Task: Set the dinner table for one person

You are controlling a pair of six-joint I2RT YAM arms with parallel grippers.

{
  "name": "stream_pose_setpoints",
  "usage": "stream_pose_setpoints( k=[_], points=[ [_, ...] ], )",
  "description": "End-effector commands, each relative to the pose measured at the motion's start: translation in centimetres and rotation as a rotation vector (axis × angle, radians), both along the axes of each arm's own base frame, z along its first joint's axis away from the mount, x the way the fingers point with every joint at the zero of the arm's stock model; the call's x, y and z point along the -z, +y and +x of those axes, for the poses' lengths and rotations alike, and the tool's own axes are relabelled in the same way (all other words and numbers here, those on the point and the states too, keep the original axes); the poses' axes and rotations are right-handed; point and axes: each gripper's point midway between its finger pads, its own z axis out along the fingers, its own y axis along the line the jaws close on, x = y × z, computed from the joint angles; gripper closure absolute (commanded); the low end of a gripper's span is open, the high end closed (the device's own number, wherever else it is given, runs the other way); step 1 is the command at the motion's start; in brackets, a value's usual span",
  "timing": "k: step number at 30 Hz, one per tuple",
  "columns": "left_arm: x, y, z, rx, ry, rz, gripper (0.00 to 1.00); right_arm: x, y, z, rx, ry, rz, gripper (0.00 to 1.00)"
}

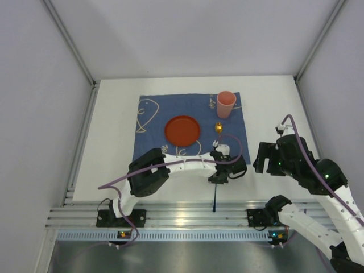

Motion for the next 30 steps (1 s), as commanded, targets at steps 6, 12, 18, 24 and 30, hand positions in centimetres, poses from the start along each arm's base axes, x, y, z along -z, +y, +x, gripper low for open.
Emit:
stream_pose_setpoints(
  k=[6,12,18,24,30],
  points=[
    [-10.2,9.2,4.2,0.134,-0.162,0.152,1.0,-0.6,0.5,1.7,0.048,-0.022,0.015,0.17],
    [-14.0,19.3,12.7,0.057,-0.206,0.093,1.0,-1.0,0.6,2.5,0.083,-0.008,0.003,0.17],
    [-14.7,27.1,20.1,-0.049,-0.237,0.113,1.0,-0.7,1.4,3.4,0.099,0.029,0.008,0.17],
    [-12.5,30.6,26.1,-0.1,-0.224,0.124,1.0,0.0,2.4,4.6,0.091,0.065,-0.002,0.17],
    [-9.9,31.8,29.8,-0.127,-0.204,0.109,1.0,0.5,3.4,6.3,0.062,0.084,-0.031,0.17]
  ],
)
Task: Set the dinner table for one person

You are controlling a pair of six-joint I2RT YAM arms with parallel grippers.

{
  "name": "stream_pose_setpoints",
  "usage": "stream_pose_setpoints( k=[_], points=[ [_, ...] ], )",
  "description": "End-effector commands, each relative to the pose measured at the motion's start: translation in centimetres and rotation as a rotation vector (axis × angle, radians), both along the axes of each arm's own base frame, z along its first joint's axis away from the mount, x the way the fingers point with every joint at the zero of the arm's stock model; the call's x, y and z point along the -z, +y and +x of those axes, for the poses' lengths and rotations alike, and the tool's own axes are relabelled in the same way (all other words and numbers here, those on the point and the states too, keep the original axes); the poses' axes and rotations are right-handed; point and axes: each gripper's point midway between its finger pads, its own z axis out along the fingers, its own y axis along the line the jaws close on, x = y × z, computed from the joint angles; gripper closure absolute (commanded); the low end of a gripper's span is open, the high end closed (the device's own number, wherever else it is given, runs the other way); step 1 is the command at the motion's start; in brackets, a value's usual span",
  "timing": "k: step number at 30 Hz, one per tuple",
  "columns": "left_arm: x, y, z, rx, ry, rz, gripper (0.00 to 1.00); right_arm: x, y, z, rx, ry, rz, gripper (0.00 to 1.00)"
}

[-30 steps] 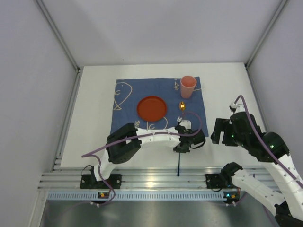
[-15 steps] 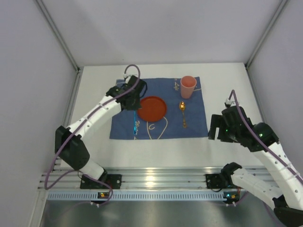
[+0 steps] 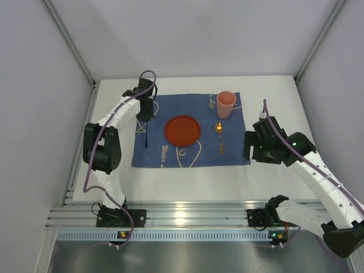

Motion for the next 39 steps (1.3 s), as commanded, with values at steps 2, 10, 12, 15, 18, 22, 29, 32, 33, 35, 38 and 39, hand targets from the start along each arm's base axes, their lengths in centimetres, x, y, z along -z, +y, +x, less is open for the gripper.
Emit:
stream_pose_setpoints(
  k=[2,10,12,15,18,22,29,32,33,35,38,39],
  points=[
    [-0.8,-0.4,3.6,0.038,-0.082,-0.032,1.0,-2.1,1.4,2.8,-0.024,-0.077,0.027,0.17],
    [3.6,-1.1,3.5,0.046,0.017,-0.054,1.0,-2.1,1.5,4.0,-0.029,-0.075,-0.004,0.17],
    [4.2,-1.1,3.2,0.045,0.032,-0.053,1.0,-2.0,1.2,4.0,-0.019,-0.075,-0.006,0.14],
    [4.6,-0.9,3.1,0.044,0.038,-0.041,0.95,-2.0,0.9,4.0,-0.008,-0.081,-0.005,0.06],
    [4.0,-0.8,3.3,0.044,0.027,-0.036,0.7,-2.3,0.9,3.9,-0.004,-0.103,0.011,0.0],
    [1.5,-0.9,3.9,0.041,-0.022,-0.048,0.54,-3.4,1.2,4.1,-0.026,-0.153,0.041,0.0],
    [-5.0,-1.1,3.7,0.022,-0.13,-0.092,0.48,-5.9,2.2,3.6,-0.106,-0.255,0.122,0.0],
    [-8.5,-1.6,1.9,0.015,-0.185,-0.158,0.4,-8.2,2.5,2.6,-0.159,-0.369,0.199,0.0],
    [-10.3,-1.8,0.8,0.017,-0.233,-0.181,0.33,-8.6,2.6,2.6,-0.169,-0.395,0.21,0.0],
    [-10.8,-1.4,-1.0,0.011,-0.253,-0.185,0.23,-9.4,2.7,1.7,-0.192,-0.44,0.247,0.0],
    [-15.0,-0.3,-3.1,-0.022,-0.389,-0.195,0.02,-9.3,3.2,0.7,-0.229,-0.453,0.294,0.0],
    [-15.1,0.2,-3.8,-0.033,-0.403,-0.188,0.01,-8.7,3.4,0.5,-0.239,-0.437,0.301,0.0]
  ],
)
